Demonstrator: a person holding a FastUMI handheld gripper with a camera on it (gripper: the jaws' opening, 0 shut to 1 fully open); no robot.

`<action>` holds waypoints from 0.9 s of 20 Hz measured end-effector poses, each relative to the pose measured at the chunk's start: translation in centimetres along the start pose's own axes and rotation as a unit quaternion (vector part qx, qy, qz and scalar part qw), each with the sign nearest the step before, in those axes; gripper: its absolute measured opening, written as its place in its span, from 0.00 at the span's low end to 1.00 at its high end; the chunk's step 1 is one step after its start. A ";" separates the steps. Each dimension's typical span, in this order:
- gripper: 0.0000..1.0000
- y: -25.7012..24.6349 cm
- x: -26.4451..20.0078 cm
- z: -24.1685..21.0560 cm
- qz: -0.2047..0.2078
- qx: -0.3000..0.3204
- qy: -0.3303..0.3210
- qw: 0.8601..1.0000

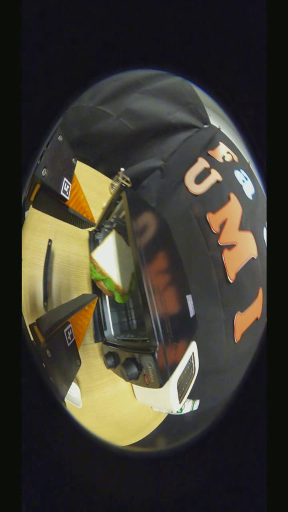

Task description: Open the toaster oven, put the food inside, and close the toaster oven door.

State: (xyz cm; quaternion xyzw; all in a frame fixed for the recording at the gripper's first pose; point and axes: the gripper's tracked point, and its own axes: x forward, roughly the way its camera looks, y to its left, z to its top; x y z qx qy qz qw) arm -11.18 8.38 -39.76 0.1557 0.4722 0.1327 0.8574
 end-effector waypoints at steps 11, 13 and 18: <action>0.93 -3.9 -5.1 -12.2 -0.003 -0.062 0.151 0.987; 0.93 -5.2 -4.3 -14.0 -0.023 -0.054 0.165 0.985; 0.93 -3.6 -1.7 -15.6 -0.011 -0.056 0.174 0.983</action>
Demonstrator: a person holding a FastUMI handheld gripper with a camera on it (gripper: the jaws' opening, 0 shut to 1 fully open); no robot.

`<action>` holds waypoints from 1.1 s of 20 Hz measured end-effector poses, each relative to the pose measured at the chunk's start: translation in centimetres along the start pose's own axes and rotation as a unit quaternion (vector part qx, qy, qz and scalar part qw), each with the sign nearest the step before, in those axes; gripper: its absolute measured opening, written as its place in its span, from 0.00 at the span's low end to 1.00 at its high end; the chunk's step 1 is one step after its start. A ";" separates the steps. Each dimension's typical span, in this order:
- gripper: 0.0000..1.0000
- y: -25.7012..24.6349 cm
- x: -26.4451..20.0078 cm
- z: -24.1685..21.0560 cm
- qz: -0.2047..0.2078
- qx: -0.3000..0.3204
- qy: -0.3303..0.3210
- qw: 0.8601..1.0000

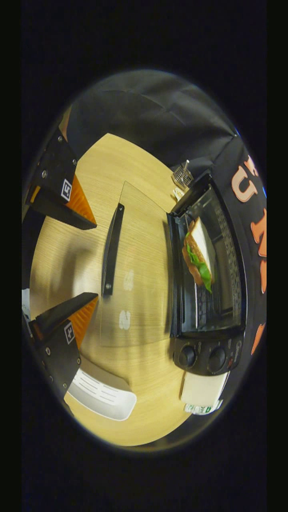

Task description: Open the toaster oven, put the food inside, and close the toaster oven door.

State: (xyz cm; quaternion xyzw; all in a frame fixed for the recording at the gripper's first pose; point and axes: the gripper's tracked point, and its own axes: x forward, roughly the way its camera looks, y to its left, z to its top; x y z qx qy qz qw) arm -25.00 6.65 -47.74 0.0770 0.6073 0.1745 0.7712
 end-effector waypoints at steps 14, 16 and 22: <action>0.93 3.1 -1.9 8.6 0.014 -0.002 -0.072 0.997; 0.93 2.2 -2.3 10.9 0.005 0.010 -0.092 0.996; 0.93 1.1 -3.0 15.2 -0.008 0.055 -0.112 0.992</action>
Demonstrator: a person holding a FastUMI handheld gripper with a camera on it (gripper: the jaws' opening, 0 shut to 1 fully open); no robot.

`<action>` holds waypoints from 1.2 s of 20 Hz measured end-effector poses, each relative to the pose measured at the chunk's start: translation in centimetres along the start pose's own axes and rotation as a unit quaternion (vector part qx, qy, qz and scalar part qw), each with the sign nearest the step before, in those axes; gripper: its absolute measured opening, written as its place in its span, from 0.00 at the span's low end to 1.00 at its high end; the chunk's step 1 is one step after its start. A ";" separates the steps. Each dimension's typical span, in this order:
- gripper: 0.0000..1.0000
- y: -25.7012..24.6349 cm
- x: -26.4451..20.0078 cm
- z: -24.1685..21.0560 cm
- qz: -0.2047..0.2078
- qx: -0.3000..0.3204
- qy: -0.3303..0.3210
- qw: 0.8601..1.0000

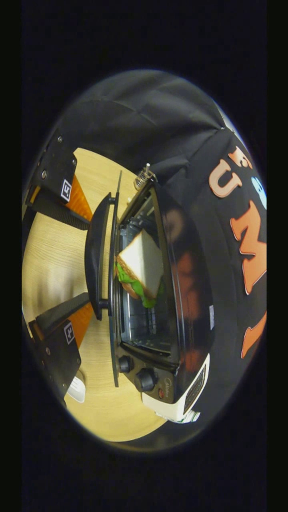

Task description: Open the toaster oven, put the food inside, and close the toaster oven door.

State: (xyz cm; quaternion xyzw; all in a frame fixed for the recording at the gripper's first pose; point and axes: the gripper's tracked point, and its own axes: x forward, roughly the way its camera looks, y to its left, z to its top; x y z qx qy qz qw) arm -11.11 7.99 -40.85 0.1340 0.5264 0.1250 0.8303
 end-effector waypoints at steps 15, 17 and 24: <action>0.93 -2.1 -11.3 13.8 -0.042 -0.024 -0.196 0.979; 0.93 -1.4 -15.2 17.3 -0.050 -0.043 -0.250 0.966; 0.97 1.0 -27.5 25.5 -0.084 -0.082 -0.412 0.904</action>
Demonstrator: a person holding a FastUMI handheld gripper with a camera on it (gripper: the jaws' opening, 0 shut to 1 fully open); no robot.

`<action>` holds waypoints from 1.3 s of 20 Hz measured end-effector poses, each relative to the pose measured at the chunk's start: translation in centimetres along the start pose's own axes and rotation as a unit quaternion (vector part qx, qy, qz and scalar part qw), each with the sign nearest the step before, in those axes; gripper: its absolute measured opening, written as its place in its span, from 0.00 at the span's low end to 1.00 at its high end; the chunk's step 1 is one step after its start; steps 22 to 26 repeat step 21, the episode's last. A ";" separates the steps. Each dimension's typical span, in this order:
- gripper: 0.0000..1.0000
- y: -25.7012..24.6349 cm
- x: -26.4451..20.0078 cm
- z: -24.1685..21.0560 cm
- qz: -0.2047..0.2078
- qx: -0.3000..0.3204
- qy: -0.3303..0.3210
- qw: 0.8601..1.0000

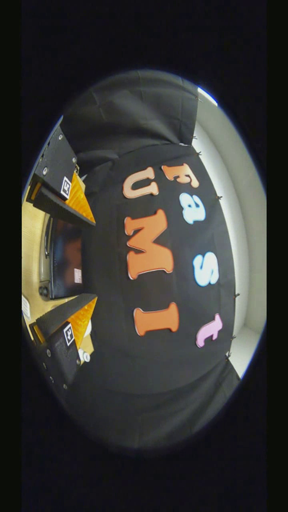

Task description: Open the toaster oven, put the food inside, and close the toaster oven door.

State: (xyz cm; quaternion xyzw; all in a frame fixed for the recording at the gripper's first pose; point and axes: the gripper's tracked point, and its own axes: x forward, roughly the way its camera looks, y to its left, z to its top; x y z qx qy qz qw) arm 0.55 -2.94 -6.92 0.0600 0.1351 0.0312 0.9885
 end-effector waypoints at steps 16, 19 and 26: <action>0.98 3.9 -3.6 9.2 0.010 -0.033 -0.150 0.988; 0.98 5.0 -3.6 9.8 0.012 -0.060 -0.158 0.986; 0.98 5.3 -4.9 10.2 0.022 -0.059 -0.161 0.985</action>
